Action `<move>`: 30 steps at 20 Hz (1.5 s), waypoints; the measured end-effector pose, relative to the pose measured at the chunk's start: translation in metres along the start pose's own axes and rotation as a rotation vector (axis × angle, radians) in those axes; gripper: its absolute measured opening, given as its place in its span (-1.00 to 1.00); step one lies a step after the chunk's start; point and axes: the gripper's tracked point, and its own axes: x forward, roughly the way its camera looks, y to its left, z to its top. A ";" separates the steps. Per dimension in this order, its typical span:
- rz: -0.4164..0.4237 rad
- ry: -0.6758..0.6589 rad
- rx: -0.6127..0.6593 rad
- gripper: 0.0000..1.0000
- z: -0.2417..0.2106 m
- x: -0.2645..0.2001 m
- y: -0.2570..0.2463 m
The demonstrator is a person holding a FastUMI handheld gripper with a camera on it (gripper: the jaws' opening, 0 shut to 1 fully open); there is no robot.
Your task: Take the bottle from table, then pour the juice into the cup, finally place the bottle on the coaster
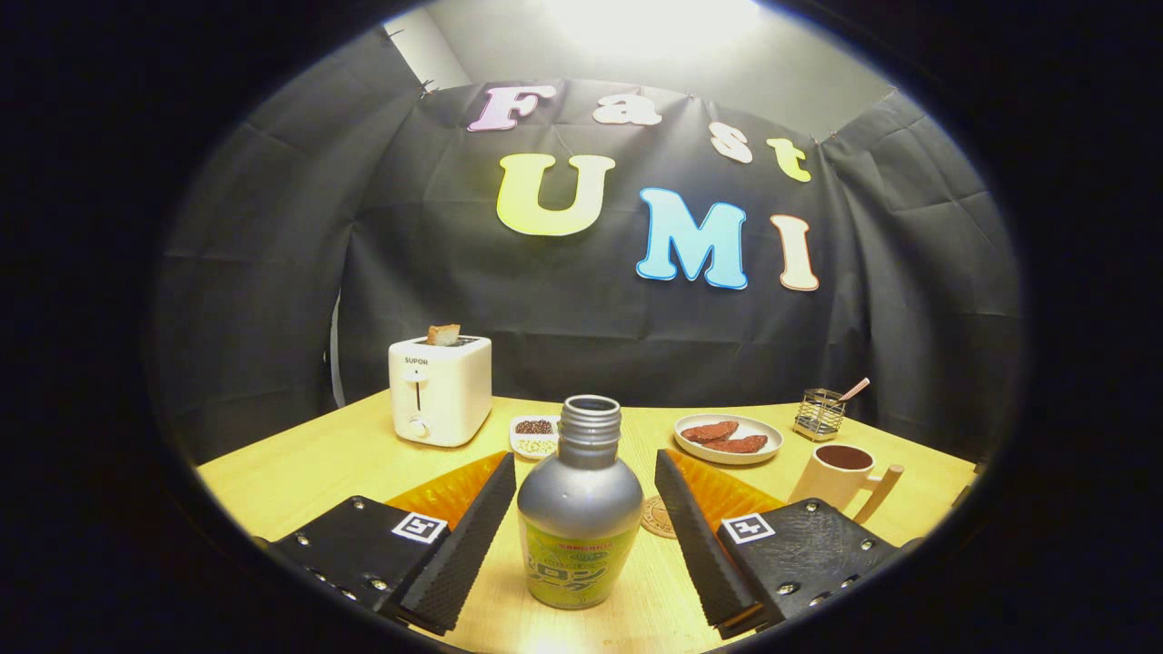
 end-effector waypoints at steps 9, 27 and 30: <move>0.012 0.008 0.013 0.89 -0.022 0.009 0.002; 0.015 -0.030 0.113 0.56 0.001 0.013 -0.020; 0.011 -0.040 0.170 0.56 0.011 0.021 -0.036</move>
